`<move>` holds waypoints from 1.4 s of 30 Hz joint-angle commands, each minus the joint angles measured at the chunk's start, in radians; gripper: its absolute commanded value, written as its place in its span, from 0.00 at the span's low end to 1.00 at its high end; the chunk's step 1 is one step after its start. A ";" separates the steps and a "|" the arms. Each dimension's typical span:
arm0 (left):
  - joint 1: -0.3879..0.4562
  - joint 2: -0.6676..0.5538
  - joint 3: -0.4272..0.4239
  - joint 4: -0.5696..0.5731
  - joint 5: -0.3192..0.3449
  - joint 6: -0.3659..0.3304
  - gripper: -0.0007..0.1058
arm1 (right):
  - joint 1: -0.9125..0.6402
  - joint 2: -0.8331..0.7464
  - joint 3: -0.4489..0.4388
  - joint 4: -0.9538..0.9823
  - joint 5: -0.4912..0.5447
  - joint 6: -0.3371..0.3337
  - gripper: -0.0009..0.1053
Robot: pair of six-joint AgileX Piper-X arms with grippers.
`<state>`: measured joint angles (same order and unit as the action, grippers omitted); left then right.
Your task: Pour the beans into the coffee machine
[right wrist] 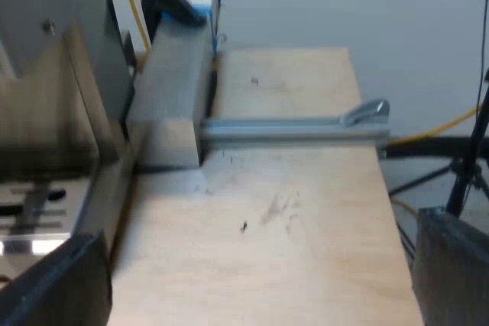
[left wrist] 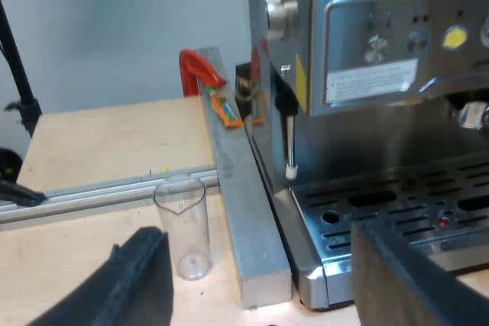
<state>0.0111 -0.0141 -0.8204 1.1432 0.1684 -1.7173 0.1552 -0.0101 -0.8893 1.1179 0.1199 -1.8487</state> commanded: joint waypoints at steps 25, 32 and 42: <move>-0.002 -0.138 0.288 -0.087 -0.009 -0.009 0.51 | 0.002 -0.043 0.322 -0.067 -0.036 -0.010 0.77; -0.002 -0.138 0.288 -0.087 -0.009 -0.009 0.51 | 0.002 -0.043 0.357 -0.077 -0.059 0.018 0.77; -0.002 -0.138 0.288 -0.087 -0.009 -0.009 0.51 | 0.002 -0.043 0.357 -0.077 -0.058 0.022 0.77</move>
<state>0.0111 -0.0123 -0.5331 1.0685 0.1684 -1.7173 0.1552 -0.0069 -0.5311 1.0448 0.0709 -1.8255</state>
